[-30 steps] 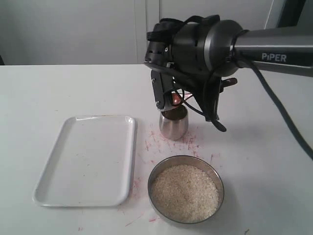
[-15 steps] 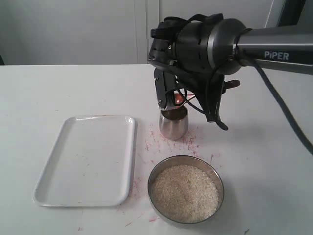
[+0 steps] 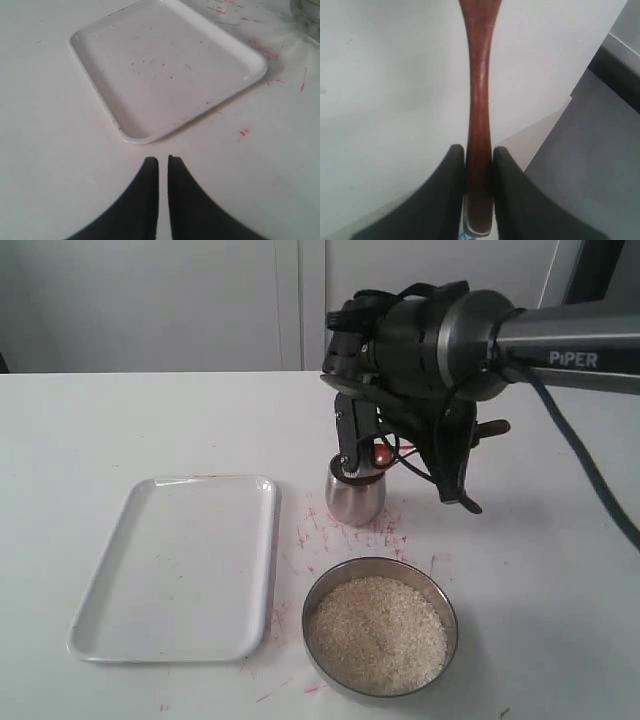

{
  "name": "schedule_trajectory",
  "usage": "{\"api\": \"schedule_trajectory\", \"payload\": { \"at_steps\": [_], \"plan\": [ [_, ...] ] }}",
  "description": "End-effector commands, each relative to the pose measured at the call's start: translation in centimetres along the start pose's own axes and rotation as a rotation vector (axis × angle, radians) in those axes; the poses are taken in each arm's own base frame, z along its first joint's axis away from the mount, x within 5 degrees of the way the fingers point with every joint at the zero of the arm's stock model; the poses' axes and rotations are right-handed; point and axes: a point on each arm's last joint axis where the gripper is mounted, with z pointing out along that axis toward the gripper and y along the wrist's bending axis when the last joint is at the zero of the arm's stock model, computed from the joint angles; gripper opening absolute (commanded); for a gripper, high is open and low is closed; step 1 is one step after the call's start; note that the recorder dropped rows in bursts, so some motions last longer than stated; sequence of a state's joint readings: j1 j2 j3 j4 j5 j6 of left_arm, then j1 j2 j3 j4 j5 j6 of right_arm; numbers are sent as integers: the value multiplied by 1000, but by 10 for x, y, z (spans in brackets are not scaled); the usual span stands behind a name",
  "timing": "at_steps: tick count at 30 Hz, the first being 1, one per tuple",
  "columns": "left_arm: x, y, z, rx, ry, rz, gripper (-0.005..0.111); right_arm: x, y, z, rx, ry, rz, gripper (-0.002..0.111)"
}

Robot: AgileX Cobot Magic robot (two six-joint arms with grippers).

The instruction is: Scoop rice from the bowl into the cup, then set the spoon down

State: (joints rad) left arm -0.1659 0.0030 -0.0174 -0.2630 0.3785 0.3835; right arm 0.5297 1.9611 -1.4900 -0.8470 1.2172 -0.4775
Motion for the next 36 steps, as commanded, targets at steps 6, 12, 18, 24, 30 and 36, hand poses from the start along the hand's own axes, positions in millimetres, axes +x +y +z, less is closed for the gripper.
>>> {"api": "schedule_trajectory", "payload": {
  "at_steps": [6,12,18,24,30,36],
  "plan": [
    [2,-1,0,10,4,0,14,9,0,-2,21,18,30,0],
    [2,-1,0,10,4,0,14,12,-3,-5,39,20,32,0],
    [2,-1,0,10,4,0,14,12,-3,-6,47,21,26,0],
    [2,-1,0,10,4,0,14,10,-4,-10,76,25,10,0],
    [2,-1,0,10,4,0,14,3,-2,-18,117,12,-48,0],
    [2,-1,0,10,4,0,14,3,-2,-19,118,7,-47,0]
  ]
}}
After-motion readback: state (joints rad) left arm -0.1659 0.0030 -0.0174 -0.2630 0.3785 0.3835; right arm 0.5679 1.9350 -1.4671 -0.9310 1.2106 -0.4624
